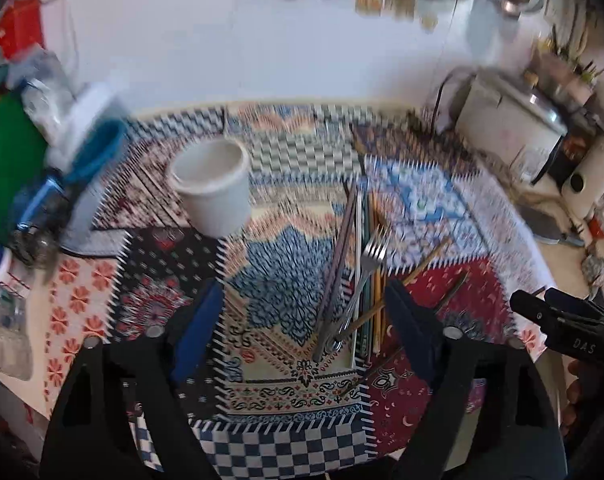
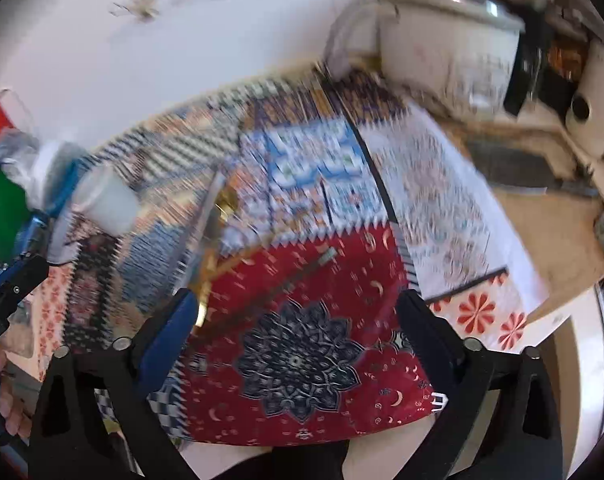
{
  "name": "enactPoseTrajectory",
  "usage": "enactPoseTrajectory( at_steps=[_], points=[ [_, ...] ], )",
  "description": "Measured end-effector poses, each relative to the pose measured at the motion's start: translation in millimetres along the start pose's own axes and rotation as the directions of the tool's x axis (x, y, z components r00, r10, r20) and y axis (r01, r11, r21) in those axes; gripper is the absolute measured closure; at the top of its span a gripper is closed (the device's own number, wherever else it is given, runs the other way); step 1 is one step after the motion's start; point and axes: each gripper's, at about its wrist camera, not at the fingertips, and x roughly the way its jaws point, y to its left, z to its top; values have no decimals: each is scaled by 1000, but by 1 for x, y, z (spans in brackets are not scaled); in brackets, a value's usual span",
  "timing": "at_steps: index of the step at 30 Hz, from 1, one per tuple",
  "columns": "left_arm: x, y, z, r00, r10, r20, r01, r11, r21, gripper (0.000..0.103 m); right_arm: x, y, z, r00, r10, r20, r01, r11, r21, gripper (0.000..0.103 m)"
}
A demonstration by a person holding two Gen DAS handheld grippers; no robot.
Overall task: Organize utensils
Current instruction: 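Lower both tools toward the utensil pile on the cloth, then grasp a gold spoon with the left tool while the right tool grasps a dark green chopstick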
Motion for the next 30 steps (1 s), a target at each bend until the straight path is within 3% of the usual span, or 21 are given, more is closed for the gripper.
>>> enactPoseTrajectory(
  at_steps=[4,7,12,16,18,20,23,25,30],
  points=[
    [48,-12,-2,993,3,-114,0,1000,28,32,32,-13,3,995,29,-98,-24,999,47,26],
    [72,-17,-2,984,-22,-179,26,999,22,36,51,-19,8,986,73,-150,-61,994,86,31],
    [91,-29,2,974,-41,-222,50,998,37,47,77,-12,13,966,138,-218,-121,989,90,42],
    [104,-41,8,965,-65,-252,86,994,71,59,97,4,12,932,205,-298,-192,979,70,58],
    [107,-44,11,964,-71,-256,96,992,87,62,104,12,10,922,212,-323,-204,977,57,61],
    [109,-44,14,962,-91,-258,117,989,87,64,102,19,12,931,191,-311,-195,981,17,62],
    [115,-48,11,950,-126,-285,157,983,91,68,106,27,13,938,153,-310,-174,984,-41,72],
    [120,-51,7,939,-142,-315,179,979,94,76,106,31,13,951,109,-290,-144,984,-101,87],
    [125,-54,-2,923,-170,-344,214,972,94,80,111,27,20,952,128,-277,-163,981,-107,94]
  ],
)
